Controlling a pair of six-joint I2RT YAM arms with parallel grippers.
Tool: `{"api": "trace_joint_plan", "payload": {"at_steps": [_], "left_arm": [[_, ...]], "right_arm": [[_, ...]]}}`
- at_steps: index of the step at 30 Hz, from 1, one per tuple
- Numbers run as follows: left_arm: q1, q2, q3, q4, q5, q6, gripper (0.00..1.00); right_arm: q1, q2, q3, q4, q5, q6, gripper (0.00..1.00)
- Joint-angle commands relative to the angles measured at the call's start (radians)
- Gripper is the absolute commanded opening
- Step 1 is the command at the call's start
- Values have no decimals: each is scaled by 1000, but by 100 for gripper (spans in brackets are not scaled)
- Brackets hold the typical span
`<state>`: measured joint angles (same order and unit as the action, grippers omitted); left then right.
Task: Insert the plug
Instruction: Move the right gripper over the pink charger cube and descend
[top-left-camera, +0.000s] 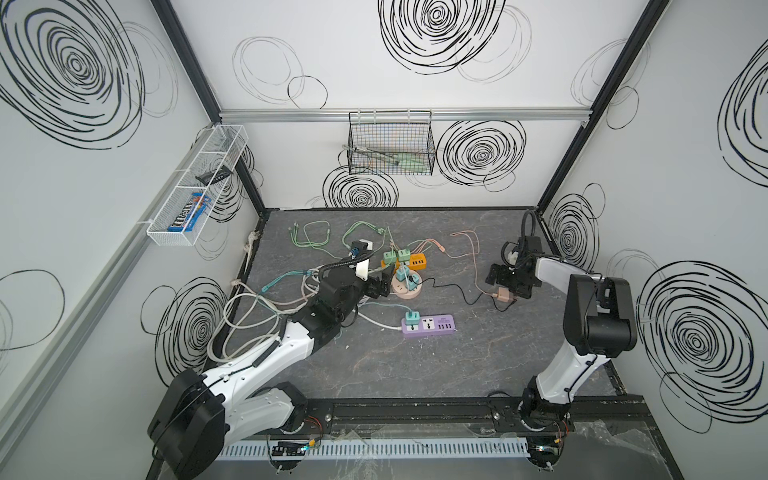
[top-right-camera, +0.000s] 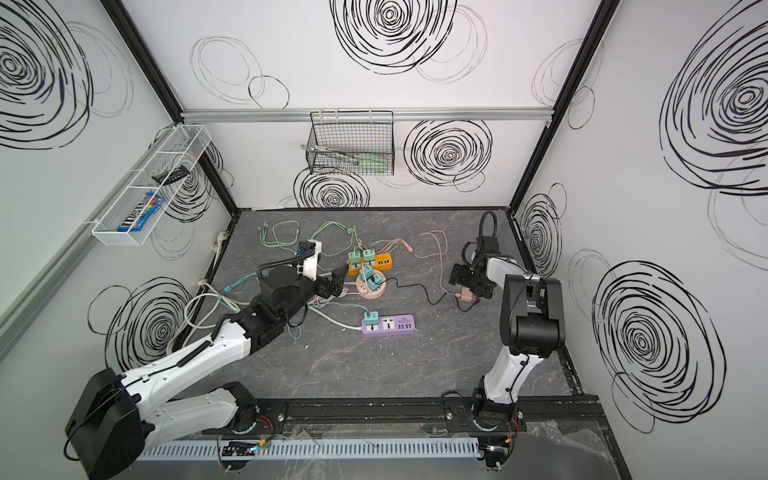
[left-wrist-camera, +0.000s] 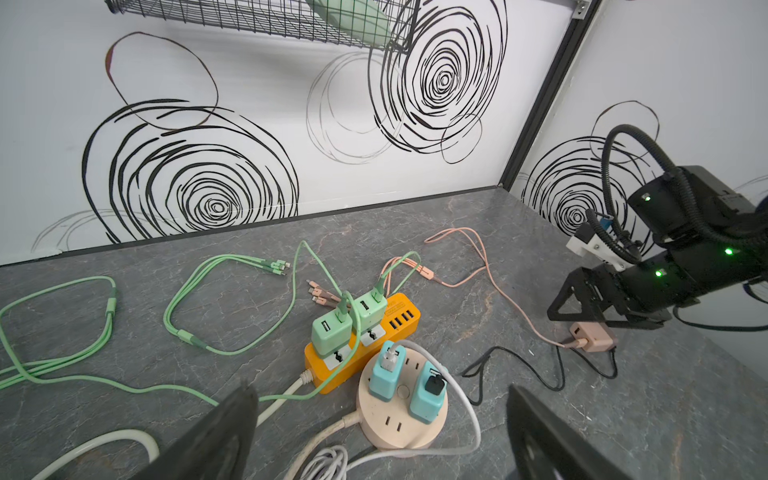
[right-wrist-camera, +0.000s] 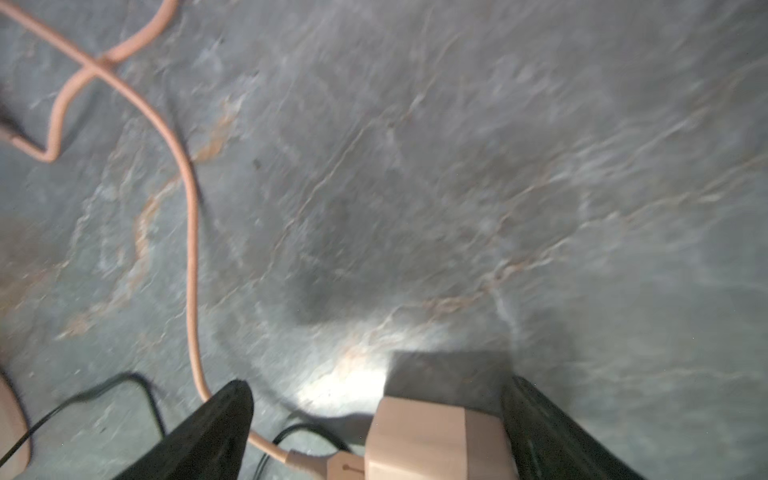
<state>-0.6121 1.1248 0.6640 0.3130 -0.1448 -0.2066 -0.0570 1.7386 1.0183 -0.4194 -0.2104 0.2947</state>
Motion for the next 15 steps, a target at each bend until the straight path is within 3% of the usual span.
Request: {"api": "trace_joint_plan", "payload": {"at_steps": [1, 4, 10, 15], "left_arm": [[11, 6, 30, 33, 8, -18, 96], [11, 11, 32, 31, 4, -19, 96], [11, 20, 39, 26, 7, -22, 96], [17, 31, 40, 31, 11, -29, 96]], "right_arm": [[58, -51, -51, 33, -132, 58, 97], [110, -85, -65, 35, -128, 75, 97], [189, -108, 8, -103, 141, 3, 98], [241, -89, 27, -170, 195, -67, 99]]}}
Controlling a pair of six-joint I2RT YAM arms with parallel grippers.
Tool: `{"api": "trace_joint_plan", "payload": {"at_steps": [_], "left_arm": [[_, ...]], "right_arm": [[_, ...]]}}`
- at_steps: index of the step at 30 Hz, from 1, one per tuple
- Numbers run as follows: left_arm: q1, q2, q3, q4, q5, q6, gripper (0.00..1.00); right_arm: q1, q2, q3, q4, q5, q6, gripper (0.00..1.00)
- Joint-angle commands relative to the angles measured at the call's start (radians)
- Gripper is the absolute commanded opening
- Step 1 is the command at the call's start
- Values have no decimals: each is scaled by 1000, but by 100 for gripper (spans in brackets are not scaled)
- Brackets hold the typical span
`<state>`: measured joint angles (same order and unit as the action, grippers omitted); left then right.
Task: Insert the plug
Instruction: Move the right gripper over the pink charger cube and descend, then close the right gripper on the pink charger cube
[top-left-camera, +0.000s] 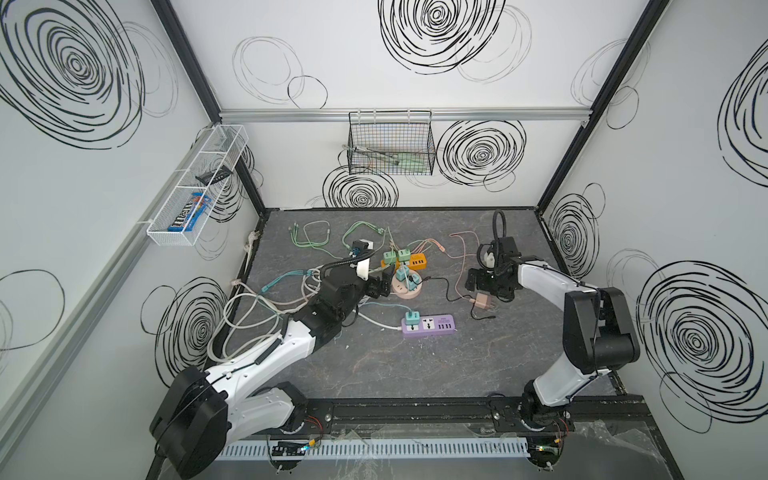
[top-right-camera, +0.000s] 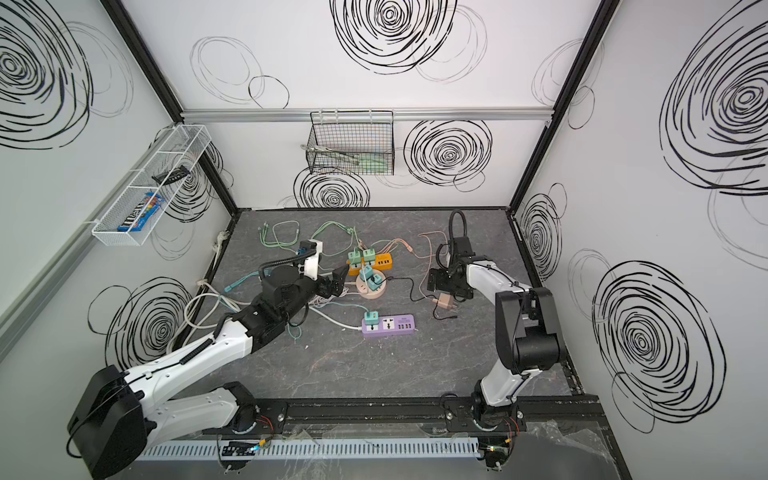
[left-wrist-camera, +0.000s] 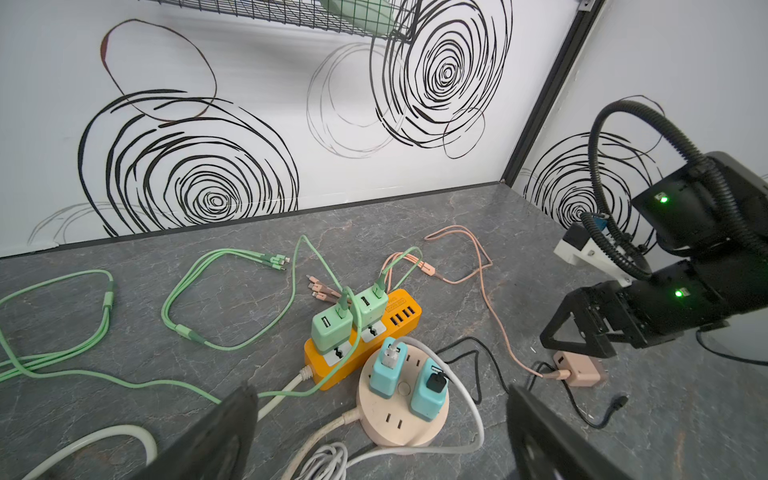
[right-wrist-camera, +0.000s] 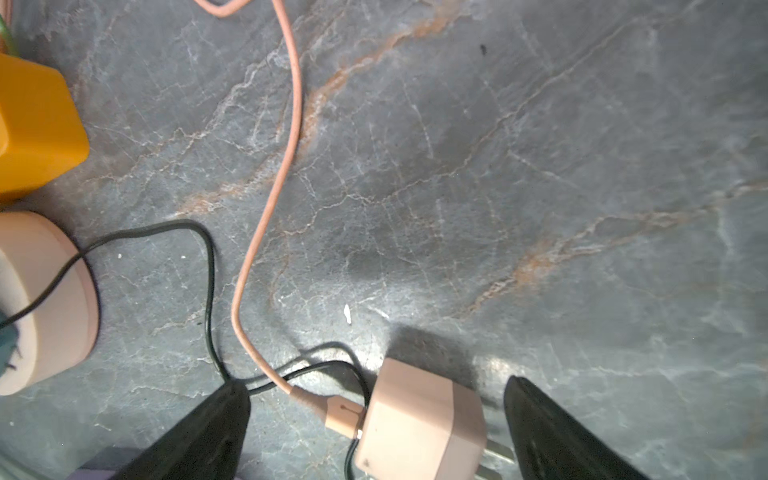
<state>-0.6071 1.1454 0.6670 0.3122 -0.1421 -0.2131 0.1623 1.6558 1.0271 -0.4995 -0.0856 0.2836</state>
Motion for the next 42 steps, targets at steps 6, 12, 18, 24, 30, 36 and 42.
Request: {"api": "trace_joint_plan", "payload": {"at_steps": [6, 12, 18, 24, 30, 36, 42], "left_arm": [[17, 14, 42, 22, 12, -26, 96], [21, 14, 40, 26, 8, -26, 96], [25, 14, 34, 34, 16, -38, 96], [26, 7, 28, 32, 6, -37, 96], [26, 0, 25, 31, -5, -32, 96], [26, 17, 34, 25, 8, -36, 96], [27, 25, 37, 25, 12, -41, 96]], "right_arm": [[56, 5, 54, -164, 185, -117, 94], [151, 7, 50, -197, 220, -191, 93], [166, 52, 28, -165, 310, -201, 94], [129, 148, 58, -136, 334, -127, 82], [-15, 84, -6, -72, 143, -53, 66], [-196, -38, -93, 14, -39, 33, 62], [-227, -59, -109, 14, -155, 11, 76]]}}
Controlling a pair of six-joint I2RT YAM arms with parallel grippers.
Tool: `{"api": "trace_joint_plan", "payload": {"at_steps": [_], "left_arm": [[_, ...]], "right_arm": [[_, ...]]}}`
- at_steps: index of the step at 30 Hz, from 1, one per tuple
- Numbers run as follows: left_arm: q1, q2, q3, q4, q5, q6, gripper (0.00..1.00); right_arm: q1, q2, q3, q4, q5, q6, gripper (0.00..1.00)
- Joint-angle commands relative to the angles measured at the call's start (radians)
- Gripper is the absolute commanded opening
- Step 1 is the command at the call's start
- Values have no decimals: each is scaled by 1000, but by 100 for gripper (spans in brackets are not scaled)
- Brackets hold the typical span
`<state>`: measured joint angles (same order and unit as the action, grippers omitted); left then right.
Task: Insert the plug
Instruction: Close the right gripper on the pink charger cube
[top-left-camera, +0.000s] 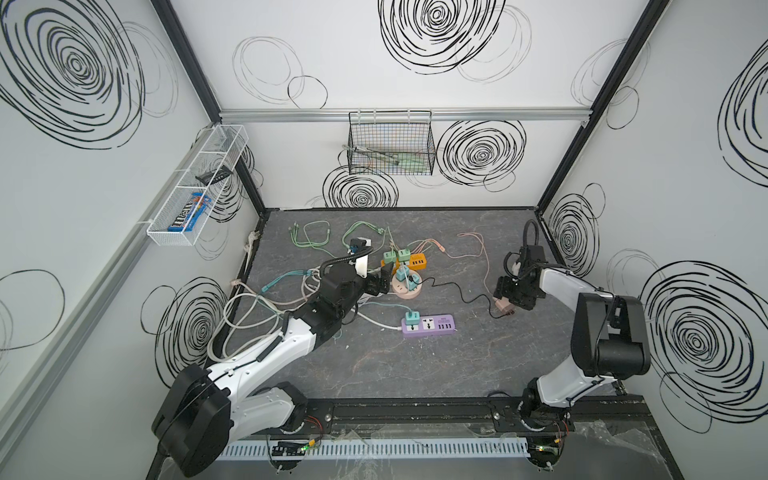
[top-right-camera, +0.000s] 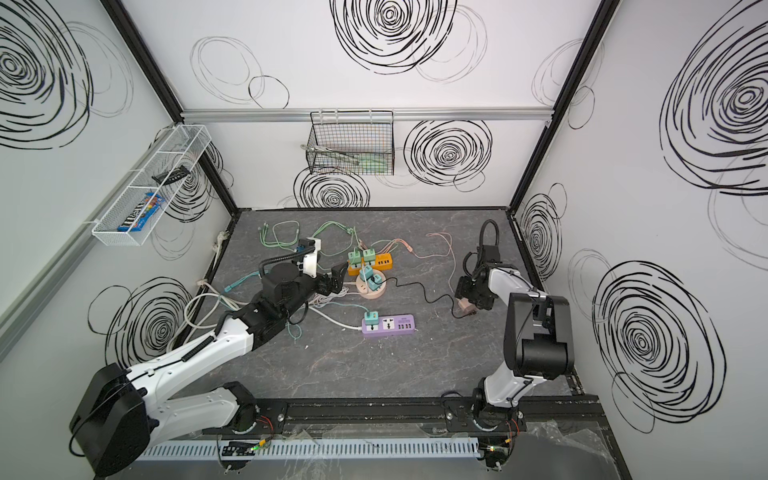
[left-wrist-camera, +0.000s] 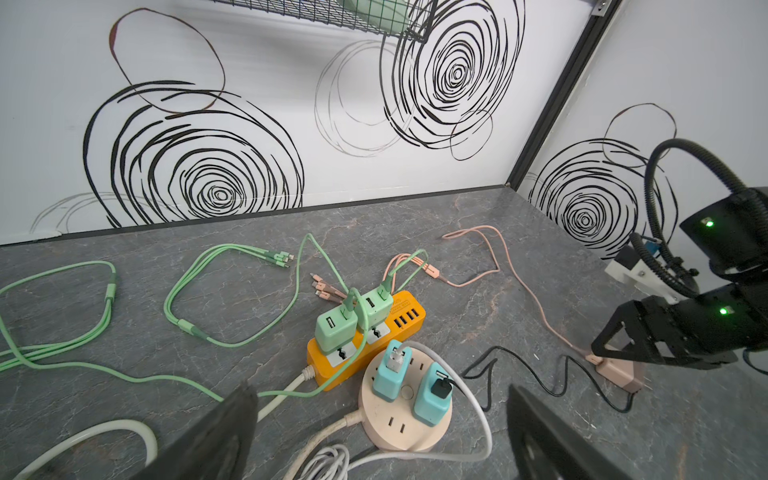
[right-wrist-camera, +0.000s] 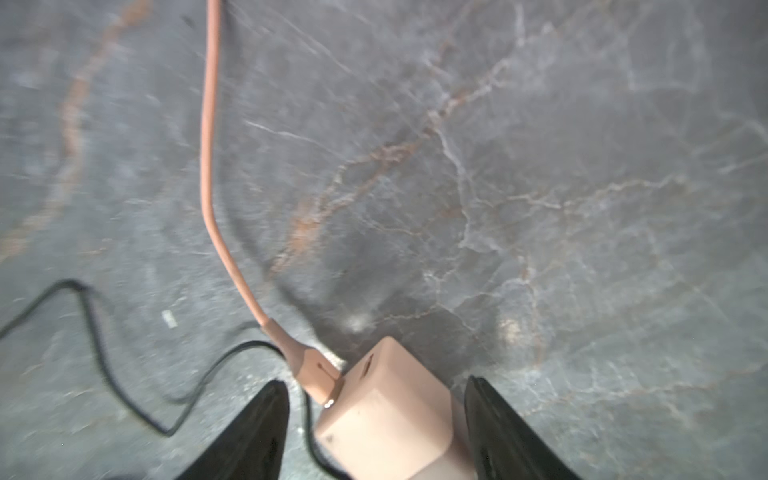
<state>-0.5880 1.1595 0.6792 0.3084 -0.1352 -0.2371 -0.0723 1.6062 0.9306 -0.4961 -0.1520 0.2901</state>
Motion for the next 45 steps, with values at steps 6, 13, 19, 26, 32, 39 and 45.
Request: {"api": "trace_joint_plan", "payload": {"at_steps": [6, 13, 19, 26, 32, 39, 45], "left_arm": [[8, 17, 29, 22, 8, -18, 96], [8, 24, 31, 23, 13, -21, 96], [12, 31, 39, 20, 22, -25, 96], [15, 31, 39, 17, 25, -30, 96], [15, 34, 42, 13, 26, -30, 96], [16, 38, 46, 5, 22, -32, 96], [22, 52, 59, -1, 30, -54, 96]], "right_arm": [[30, 2, -21, -17, -33, -7, 81], [106, -24, -18, -75, 85, -17, 87], [119, -18, -47, -78, 137, 6, 82], [132, -5, -72, -69, 133, 27, 67], [121, -38, -88, -31, 192, 43, 52], [118, -131, -132, 53, 175, 53, 43], [126, -291, -188, 175, 139, 60, 44]]}}
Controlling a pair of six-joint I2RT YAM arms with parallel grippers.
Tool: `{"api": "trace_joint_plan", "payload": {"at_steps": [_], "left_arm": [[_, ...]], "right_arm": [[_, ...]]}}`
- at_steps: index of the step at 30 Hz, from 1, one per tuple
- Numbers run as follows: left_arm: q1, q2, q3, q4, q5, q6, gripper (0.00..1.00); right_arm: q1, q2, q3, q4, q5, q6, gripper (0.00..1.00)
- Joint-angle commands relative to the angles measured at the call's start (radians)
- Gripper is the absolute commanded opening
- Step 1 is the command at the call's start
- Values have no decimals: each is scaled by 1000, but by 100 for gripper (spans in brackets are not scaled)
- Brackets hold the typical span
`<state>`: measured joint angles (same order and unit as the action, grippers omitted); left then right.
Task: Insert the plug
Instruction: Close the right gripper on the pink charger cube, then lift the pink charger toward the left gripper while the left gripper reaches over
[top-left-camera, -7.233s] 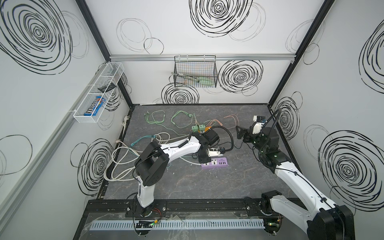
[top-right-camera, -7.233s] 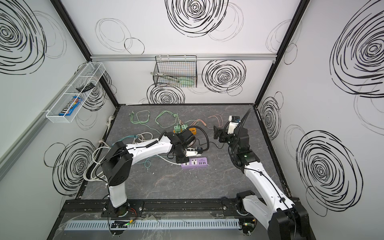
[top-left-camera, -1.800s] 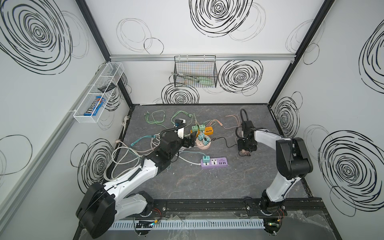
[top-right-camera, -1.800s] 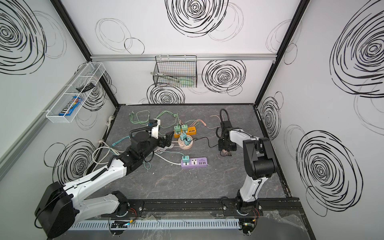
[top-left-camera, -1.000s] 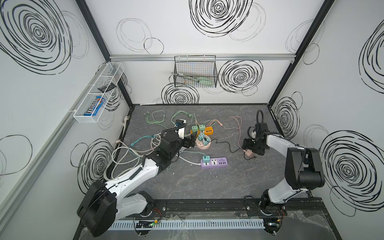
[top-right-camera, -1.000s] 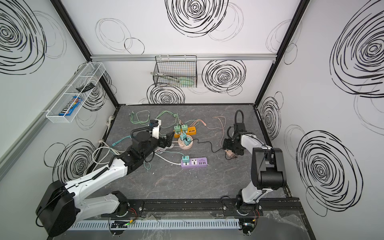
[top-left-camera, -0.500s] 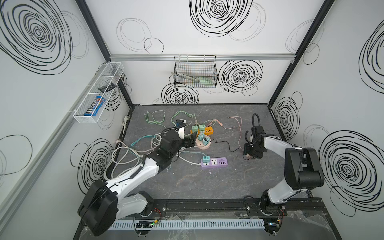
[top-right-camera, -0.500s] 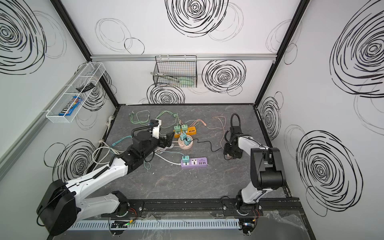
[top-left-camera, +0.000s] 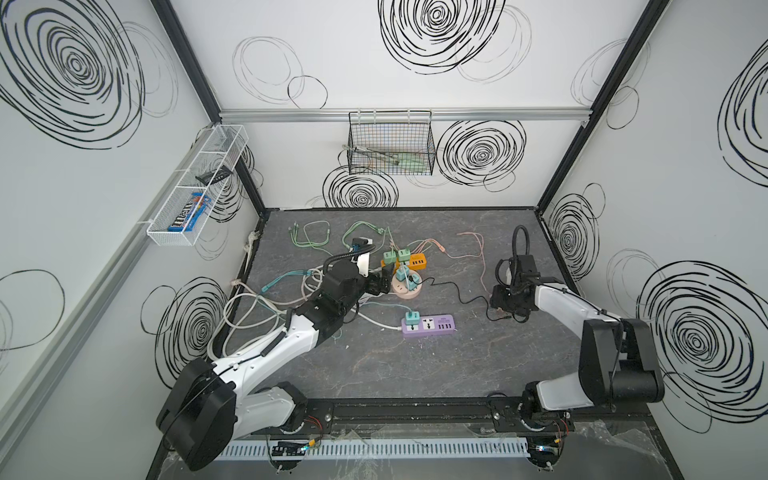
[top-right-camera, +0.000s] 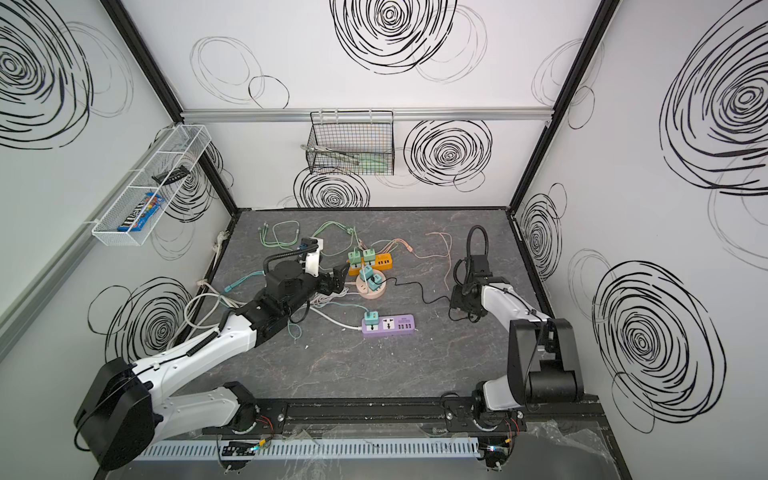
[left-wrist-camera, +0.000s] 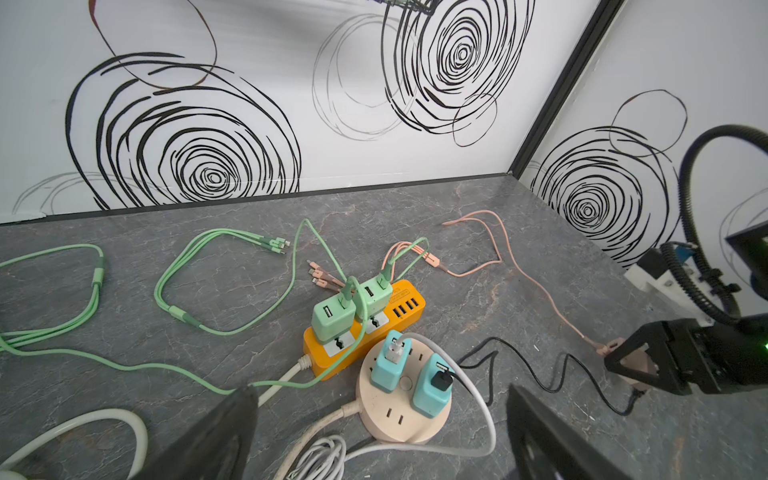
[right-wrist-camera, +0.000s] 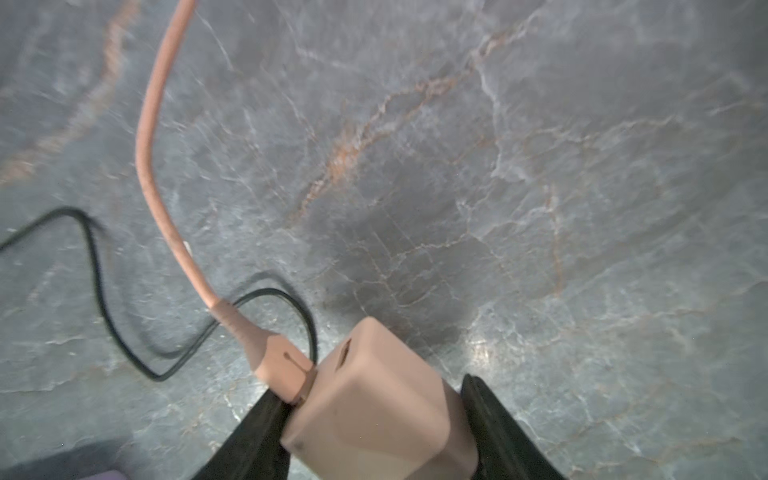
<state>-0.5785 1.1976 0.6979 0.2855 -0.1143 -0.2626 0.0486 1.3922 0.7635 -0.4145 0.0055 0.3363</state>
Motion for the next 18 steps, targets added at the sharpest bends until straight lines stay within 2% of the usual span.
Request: {"api": "trace_joint_plan", "payload": {"at_steps": [1, 6, 9, 12, 15, 18], "left_arm": [[14, 18, 45, 20, 15, -37, 96], [72, 56, 94, -27, 67, -159, 96], [89, 81, 138, -50, 137, -161, 96], [90, 126, 225, -123, 297, -138, 96], [50, 187, 325, -194, 432, -89, 96], [-35, 211, 395, -238, 414, -7, 96]], "right_arm": [[9, -109, -32, 121, -30, 12, 43], [40, -259, -94, 260, -123, -5, 43], [85, -346, -134, 349, -157, -27, 44], [134, -426, -170, 429, -157, -50, 44], [167, -494, -211, 521, -185, -78, 43], [205, -541, -240, 590, -187, -119, 43]]}}
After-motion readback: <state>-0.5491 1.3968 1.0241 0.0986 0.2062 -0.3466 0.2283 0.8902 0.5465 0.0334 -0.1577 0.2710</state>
